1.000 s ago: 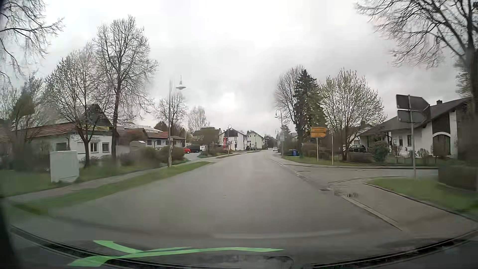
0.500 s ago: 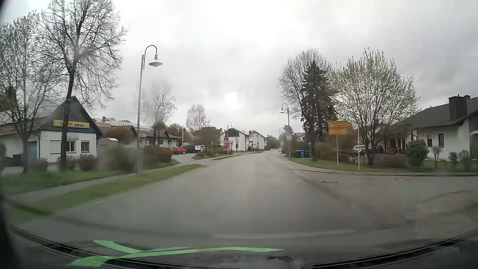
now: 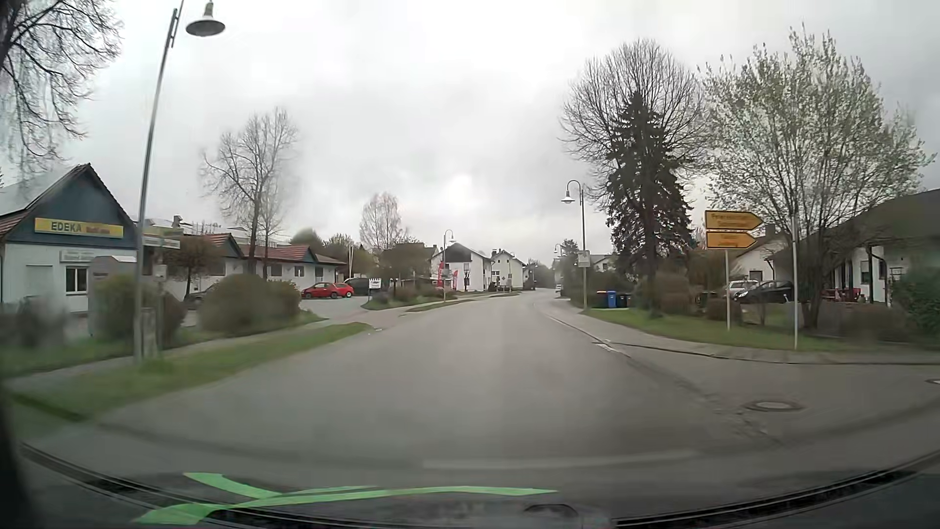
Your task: Follow the waypoints while adhering to traffic rules and regulations
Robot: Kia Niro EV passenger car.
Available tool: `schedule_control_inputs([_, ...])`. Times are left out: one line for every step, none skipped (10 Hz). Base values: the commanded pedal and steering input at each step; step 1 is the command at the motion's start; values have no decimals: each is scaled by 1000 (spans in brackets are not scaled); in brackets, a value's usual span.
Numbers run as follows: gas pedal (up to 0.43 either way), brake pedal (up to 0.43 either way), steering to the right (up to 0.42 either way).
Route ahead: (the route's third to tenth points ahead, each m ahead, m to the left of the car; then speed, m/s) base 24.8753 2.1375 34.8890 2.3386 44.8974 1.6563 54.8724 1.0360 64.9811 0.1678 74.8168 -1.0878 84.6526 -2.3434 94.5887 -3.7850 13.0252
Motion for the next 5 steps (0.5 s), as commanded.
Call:
schedule_control_inputs([79,0,-5])
schedule_control_inputs([79,0,-5])
schedule_control_inputs([79,0,-5])
schedule_control_inputs([79,0,-5])
schedule_control_inputs([79,0,-4])
